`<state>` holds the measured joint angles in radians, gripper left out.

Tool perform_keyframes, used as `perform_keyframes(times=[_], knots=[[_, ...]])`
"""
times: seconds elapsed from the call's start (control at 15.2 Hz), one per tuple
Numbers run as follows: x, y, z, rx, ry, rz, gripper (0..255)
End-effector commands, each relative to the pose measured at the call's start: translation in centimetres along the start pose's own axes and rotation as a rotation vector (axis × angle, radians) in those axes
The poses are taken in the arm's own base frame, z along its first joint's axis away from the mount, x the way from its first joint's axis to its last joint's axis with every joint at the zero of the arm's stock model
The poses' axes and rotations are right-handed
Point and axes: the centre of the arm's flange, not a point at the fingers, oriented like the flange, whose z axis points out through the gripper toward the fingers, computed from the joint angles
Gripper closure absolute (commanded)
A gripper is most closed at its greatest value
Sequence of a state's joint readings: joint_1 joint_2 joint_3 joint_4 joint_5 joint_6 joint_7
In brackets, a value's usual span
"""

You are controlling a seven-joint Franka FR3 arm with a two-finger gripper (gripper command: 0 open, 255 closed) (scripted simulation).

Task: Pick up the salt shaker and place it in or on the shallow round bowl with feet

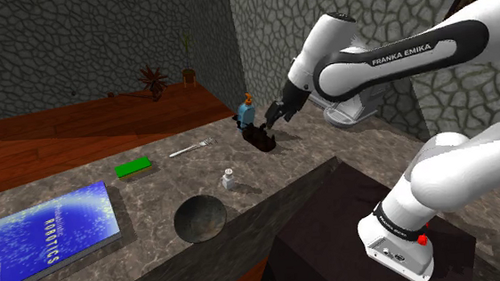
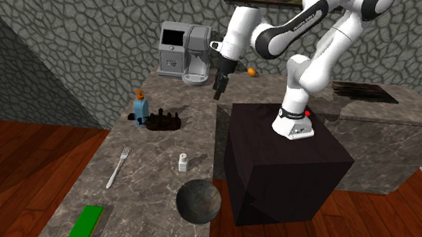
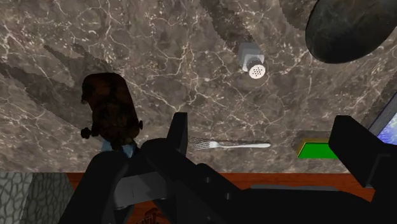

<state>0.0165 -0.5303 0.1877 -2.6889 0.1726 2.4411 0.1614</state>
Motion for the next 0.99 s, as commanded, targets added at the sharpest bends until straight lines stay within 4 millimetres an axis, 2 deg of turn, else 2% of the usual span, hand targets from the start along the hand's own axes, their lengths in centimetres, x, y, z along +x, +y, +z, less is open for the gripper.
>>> perform_keyframes(times=[0.0, 0.92], knots=[[-0.1, -0.8, 2.6, -0.006, 0.006, -0.002, 0], [0.6, -5.2, 20.7, -0.055, 0.032, -0.016, 0]])
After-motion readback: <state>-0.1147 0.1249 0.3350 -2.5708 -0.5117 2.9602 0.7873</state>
